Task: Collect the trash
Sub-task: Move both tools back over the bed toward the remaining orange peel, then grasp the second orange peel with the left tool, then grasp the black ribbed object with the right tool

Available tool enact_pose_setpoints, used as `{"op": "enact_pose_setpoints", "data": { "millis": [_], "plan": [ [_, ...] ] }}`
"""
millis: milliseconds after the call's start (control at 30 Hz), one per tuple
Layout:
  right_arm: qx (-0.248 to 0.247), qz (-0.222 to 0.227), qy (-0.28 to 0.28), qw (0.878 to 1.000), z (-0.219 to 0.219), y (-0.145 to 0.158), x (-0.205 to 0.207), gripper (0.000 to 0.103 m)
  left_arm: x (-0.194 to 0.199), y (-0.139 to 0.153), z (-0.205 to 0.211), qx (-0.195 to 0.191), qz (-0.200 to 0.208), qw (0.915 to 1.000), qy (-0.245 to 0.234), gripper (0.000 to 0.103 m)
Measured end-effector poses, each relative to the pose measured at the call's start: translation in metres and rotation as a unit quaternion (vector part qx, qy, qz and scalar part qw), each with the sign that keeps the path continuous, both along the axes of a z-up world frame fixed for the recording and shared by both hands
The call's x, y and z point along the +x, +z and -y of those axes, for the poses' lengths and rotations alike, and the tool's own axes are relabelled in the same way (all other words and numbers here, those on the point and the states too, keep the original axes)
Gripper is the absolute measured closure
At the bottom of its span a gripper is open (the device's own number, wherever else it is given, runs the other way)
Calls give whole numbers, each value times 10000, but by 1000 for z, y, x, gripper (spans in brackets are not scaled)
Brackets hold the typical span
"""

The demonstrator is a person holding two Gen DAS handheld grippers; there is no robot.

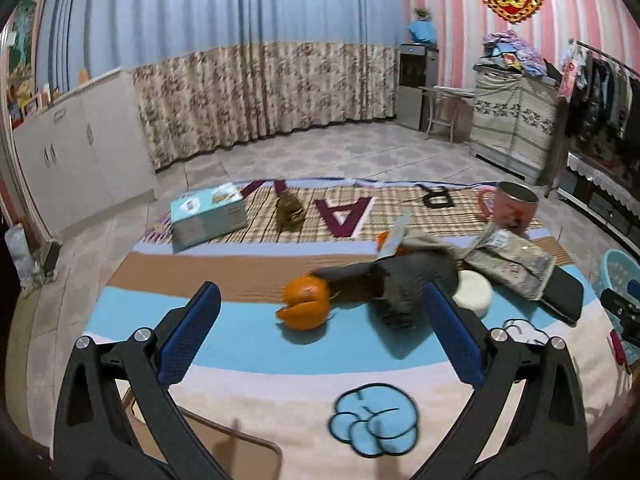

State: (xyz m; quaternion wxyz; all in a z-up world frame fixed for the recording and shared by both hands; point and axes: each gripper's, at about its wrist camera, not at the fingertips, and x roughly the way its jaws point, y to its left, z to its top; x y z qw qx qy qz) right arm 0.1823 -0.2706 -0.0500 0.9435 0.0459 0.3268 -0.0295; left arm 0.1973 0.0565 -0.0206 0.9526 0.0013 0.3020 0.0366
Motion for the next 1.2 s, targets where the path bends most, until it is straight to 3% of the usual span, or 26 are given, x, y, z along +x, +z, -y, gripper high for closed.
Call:
{"op": "enact_pose_setpoints", "data": {
  "millis": [233,433,700,767,833,933,1200],
  "plan": [
    [-10,-113,104,9999,-17,-6,12,7,21,-21,-13,-27,-263,9996,-12,6],
    [-77,-146,257,9995,-36,-7,21,7,48,-40,-17,-134,-660,9977,-108,14],
    [-137,-168,427,9989,-58,-6,33,7,78,-63,-17,-142,-1191,9926,-204,41],
    [-158,-165,486,9986,-65,-6,36,7,81,-69,-19,-242,-1294,9908,-314,56],
    [-204,-167,551,9981,-73,-5,39,7,80,-71,-24,-444,-1287,9898,-417,62],
    [-191,-188,671,9974,-85,-5,42,7,75,-69,-25,-454,-1233,9901,-501,69],
    [-244,-181,1145,9930,-129,1,44,7,40,-45,-53,-523,-929,9938,-302,70]
  ]
}}
